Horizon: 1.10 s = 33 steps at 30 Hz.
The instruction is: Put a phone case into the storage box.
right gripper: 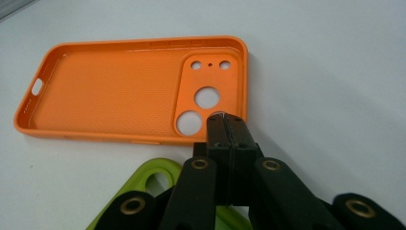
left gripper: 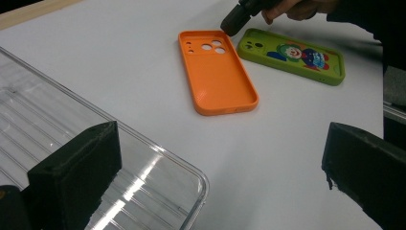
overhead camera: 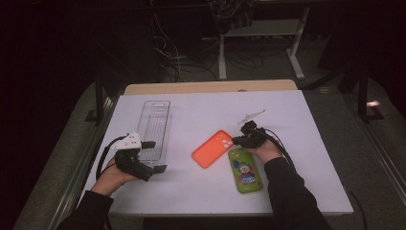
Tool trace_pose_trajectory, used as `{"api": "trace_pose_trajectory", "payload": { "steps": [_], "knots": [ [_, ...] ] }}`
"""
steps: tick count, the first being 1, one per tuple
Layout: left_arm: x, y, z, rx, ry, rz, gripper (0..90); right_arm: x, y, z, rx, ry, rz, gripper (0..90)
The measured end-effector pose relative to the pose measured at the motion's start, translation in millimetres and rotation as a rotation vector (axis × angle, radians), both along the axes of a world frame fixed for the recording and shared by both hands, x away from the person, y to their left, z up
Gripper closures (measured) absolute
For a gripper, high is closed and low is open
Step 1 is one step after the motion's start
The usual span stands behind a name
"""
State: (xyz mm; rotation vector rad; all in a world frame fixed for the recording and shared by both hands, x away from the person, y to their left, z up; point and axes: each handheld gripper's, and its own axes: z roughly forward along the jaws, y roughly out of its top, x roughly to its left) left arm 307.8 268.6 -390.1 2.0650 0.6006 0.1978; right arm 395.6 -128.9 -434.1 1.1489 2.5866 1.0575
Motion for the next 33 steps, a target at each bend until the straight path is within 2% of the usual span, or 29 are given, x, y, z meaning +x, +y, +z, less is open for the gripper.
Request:
{"api": "trace_pose_trajectory", "payload": {
  "steps": [5, 10, 33],
  "knots": [
    [-0.9, -1.4, -0.6, -0.019, 0.010, 0.009, 0.0, 3.3, 4.9, 0.7, -0.006, -0.004, 0.009, 88.1],
    [-0.9, -1.3, -0.4, -0.018, 0.010, 0.008, 0.0, 6.5, 7.1, 0.1, 0.004, -0.002, 0.012, 88.2],
    [-0.5, -0.2, 0.6, -0.017, 0.001, 0.001, 0.0, 19.9, 36.2, 4.2, -0.023, -0.008, 0.055, 88.2]
  ]
}}
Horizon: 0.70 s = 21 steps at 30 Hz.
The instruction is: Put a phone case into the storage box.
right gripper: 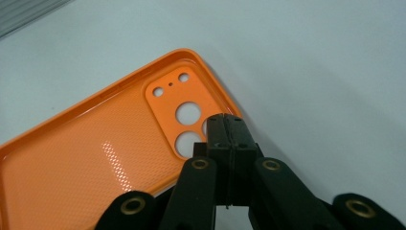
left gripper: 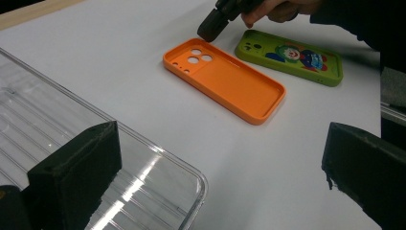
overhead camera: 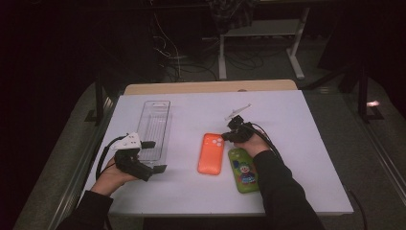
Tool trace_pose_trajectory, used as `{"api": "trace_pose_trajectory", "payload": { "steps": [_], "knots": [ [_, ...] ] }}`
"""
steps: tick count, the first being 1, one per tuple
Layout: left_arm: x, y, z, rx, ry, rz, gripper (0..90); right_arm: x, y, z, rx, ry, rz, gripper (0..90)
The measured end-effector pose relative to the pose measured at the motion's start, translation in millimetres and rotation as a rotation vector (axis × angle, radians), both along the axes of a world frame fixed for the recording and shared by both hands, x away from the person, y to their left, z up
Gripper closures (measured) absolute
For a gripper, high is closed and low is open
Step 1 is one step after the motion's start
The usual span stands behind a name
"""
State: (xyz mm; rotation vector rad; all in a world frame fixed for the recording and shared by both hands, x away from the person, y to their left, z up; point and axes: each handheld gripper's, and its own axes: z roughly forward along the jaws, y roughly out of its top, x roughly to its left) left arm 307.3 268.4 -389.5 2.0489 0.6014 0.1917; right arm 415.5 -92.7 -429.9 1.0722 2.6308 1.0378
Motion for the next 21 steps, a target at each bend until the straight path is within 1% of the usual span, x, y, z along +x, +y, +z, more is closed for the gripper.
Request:
{"api": "trace_pose_trajectory", "payload": {
  "steps": [1, 2, 3, 7, 21],
  "knots": [
    [-0.1, 0.1, 0.2, 0.001, 0.000, 0.000, 0.0, 0.9, 1.5, -0.1, -0.003, -0.006, 0.006, 88.2],
    [0.0, 0.4, 0.3, 0.003, -0.001, -0.002, 0.0, 1.1, 3.4, 0.4, -0.001, 0.001, 0.006, 88.2],
    [0.0, 0.3, 0.3, 0.003, -0.001, -0.002, 0.0, 2.1, 4.3, 0.3, -0.009, -0.004, 0.013, 88.2],
    [0.0, 0.1, -0.2, 0.001, 0.003, -0.001, 0.0, 5.1, 10.4, 0.9, -0.008, 0.002, 0.016, 88.2],
    [-0.3, -0.3, 0.0, -0.001, 0.004, -0.005, 0.0, 14.7, 37.7, 1.2, -0.008, -0.003, 0.047, 88.2]
  ]
}}
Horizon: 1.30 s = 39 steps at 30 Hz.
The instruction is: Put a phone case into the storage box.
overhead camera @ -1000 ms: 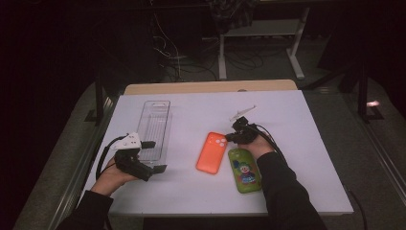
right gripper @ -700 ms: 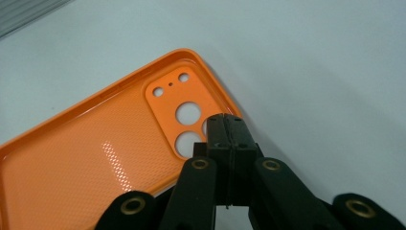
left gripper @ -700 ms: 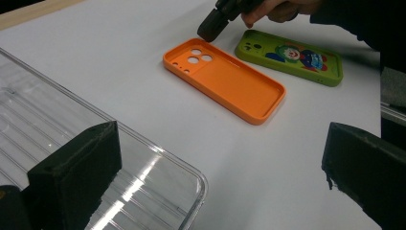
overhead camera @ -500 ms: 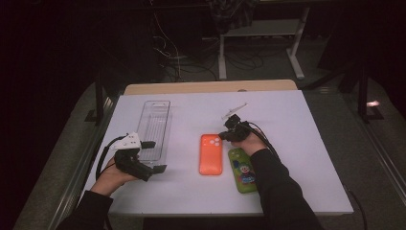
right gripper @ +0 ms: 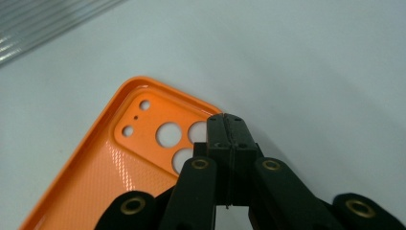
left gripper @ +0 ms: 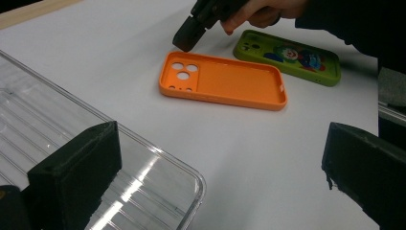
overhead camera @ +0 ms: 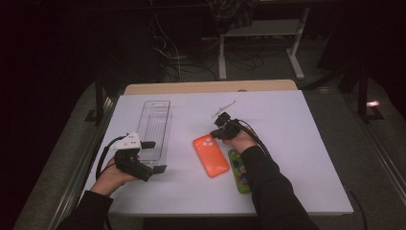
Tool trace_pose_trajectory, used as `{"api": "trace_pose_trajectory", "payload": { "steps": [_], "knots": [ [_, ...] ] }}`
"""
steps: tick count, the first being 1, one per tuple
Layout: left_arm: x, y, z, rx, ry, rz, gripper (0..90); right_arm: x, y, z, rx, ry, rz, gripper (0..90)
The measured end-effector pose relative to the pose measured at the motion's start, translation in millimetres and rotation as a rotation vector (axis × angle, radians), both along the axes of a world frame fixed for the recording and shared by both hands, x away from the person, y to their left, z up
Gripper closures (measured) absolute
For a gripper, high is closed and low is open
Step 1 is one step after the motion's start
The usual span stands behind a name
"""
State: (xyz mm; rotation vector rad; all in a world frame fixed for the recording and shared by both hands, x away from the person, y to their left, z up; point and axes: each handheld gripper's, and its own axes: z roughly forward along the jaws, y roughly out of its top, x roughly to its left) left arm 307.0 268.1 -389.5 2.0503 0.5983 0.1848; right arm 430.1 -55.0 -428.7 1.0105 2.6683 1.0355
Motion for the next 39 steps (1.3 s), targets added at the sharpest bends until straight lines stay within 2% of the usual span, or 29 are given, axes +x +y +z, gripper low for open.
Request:
{"api": "trace_pose_trajectory", "payload": {
  "steps": [8, 10, 13, 14, 16, 18, 20, 22, 24, 26, 30, 32, 35, 37, 38, 39],
  "knots": [
    [0.1, 0.5, 0.2, 0.004, 0.000, -0.003, 0.0, 1.9, 12.7, 0.5, 0.002, -0.009, 0.015, 88.2],
    [0.0, 0.4, 0.3, 0.000, 0.000, -0.002, 0.0, 0.7, 9.2, 3.6, 0.016, -0.010, 0.005, 88.1],
    [0.3, -0.2, 0.0, 0.001, -0.004, -0.005, 0.0, -6.8, -7.7, 14.1, 0.030, -0.038, -0.005, 86.6],
    [-0.3, -0.8, 0.0, 0.000, 0.004, -0.001, 0.0, -10.1, -13.3, 17.1, 0.037, -0.033, -0.012, 84.8],
    [0.6, -0.9, 0.0, 0.016, -0.008, -0.010, 0.0, -16.0, -26.1, 20.9, 0.045, -0.046, -0.019, 82.9],
    [0.2, -2.0, -0.8, 0.007, -0.005, -0.006, 0.0, -22.9, -39.0, 23.3, 0.048, -0.049, -0.032, 78.3],
    [1.1, -1.1, -0.8, 0.022, -0.008, -0.013, 0.0, -29.9, -51.7, 24.4, 0.060, -0.052, -0.051, 74.6],
    [0.1, -1.4, -1.3, 0.012, 0.007, 0.002, 0.0, -37.5, -64.0, 25.3, 0.073, -0.060, -0.069, 68.8],
    [1.2, -0.5, -1.2, 0.021, -0.001, -0.003, 0.0, -45.5, -75.0, 25.4, 0.088, -0.069, -0.085, 63.9],
    [1.1, -1.0, -1.6, 0.015, 0.006, 0.003, 0.0, -53.1, -84.3, 24.1, 0.105, -0.078, -0.095, 56.1],
    [0.6, -2.1, -2.1, 0.005, 0.004, 0.003, 0.0, -68.6, -98.4, 26.4, 0.128, -0.094, -0.119, 38.9],
    [0.8, -2.0, -2.5, 0.005, 0.003, 0.004, 0.0, -75.4, -103.6, 27.0, 0.115, -0.110, -0.106, 30.3],
    [1.7, -1.9, -3.0, 0.010, 0.004, 0.000, 0.0, -87.3, -110.9, 25.7, 0.125, -0.123, -0.116, 21.5],
    [1.6, -2.8, -3.4, 0.008, 0.008, 0.003, 0.0, -95.3, -115.5, 24.1, 0.109, -0.144, -0.122, 15.9],
    [1.6, -2.8, -3.4, 0.008, 0.008, 0.003, 0.0, -95.3, -115.5, 24.1, 0.109, -0.144, -0.122, 15.9],
    [2.6, -2.9, -3.3, 0.017, 0.013, -0.003, 0.0, -103.2, -120.7, 22.5, 0.130, -0.142, -0.112, 12.5]
  ]
}}
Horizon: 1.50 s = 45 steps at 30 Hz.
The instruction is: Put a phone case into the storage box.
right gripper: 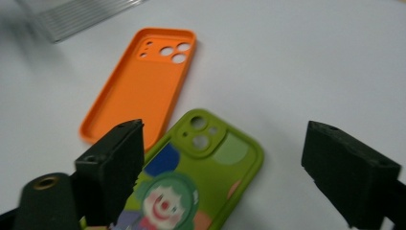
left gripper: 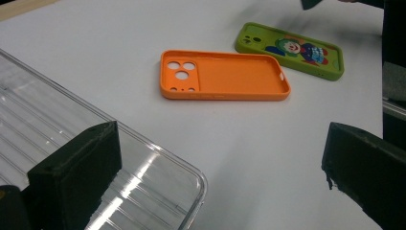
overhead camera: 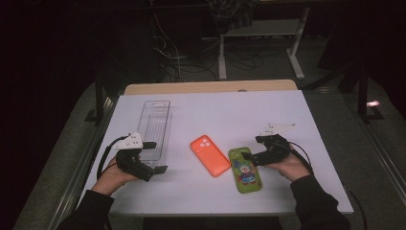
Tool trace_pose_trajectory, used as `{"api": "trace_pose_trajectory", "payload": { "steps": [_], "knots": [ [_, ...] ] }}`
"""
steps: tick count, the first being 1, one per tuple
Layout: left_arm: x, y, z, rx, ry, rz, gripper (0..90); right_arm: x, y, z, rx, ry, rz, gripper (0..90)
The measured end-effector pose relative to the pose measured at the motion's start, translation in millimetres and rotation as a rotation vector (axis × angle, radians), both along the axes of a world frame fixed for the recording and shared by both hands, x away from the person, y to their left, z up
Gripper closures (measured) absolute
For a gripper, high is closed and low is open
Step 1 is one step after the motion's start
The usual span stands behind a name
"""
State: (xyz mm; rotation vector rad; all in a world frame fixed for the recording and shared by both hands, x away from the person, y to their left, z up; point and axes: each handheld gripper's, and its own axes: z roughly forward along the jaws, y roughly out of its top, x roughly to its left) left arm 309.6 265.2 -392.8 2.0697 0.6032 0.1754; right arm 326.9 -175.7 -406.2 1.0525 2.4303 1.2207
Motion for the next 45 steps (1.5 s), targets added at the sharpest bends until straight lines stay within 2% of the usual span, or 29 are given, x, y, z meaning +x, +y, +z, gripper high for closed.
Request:
{"api": "trace_pose_trajectory", "payload": {
  "steps": [4, 6, 10, 14, 19, 24, 29, 30, 33, 39, 42, 45],
  "knots": [
    [1.5, -1.1, -2.1, 0.004, 0.009, -0.003, 0.0, -14.2, -9.3, -4.2, 0.016, -0.003, 0.017, 3.4],
    [2.9, -1.1, -2.4, 0.011, 0.001, -0.015, 0.0, -19.8, -13.2, -6.9, 0.031, 0.014, 0.029, 0.1],
    [3.8, -2.8, -2.6, 0.004, 0.008, -0.018, 0.0, -30.7, -19.8, -13.0, 0.043, 0.027, 0.040, 0.0],
    [5.0, -2.4, -2.3, 0.001, 0.011, -0.018, 0.0, -37.0, -26.4, -17.4, 0.041, 0.037, 0.023, 0.0],
    [5.0, -2.2, -2.3, 0.002, 0.011, -0.015, 0.0, -37.0, -27.7, -13.9, 0.054, 0.023, 0.021, 0.0],
    [4.7, -3.2, -2.8, 0.002, 0.011, -0.011, 0.0, -37.7, -25.2, -10.1, 0.037, 0.013, 0.023, 0.0],
    [4.6, -4.5, -2.7, 0.006, 0.006, -0.010, 0.0, -36.3, -23.1, -6.2, 0.021, 0.021, 0.012, 0.0],
    [4.6, -4.0, -1.5, -0.001, 0.001, -0.004, 0.0, -34.9, -20.8, -3.2, 0.008, 0.038, -0.010, 0.0],
    [4.2, -2.8, 0.4, -0.004, -0.006, -0.001, 0.0, -33.2, -19.1, -0.8, 0.000, 0.042, -0.018, 0.0],
    [4.4, -2.9, 0.0, 0.003, -0.010, 0.000, 0.0, -24.2, -10.6, 6.5, -0.020, 0.050, -0.032, 0.0],
    [4.9, -2.0, -0.7, 0.023, -0.015, -0.001, 0.0, -18.7, -6.6, 10.0, -0.023, 0.057, -0.048, 0.0],
    [4.3, -2.3, -0.4, 0.007, -0.011, -0.002, 0.0, -10.7, 0.1, 13.3, -0.016, 0.056, -0.060, 0.0]
  ]
}}
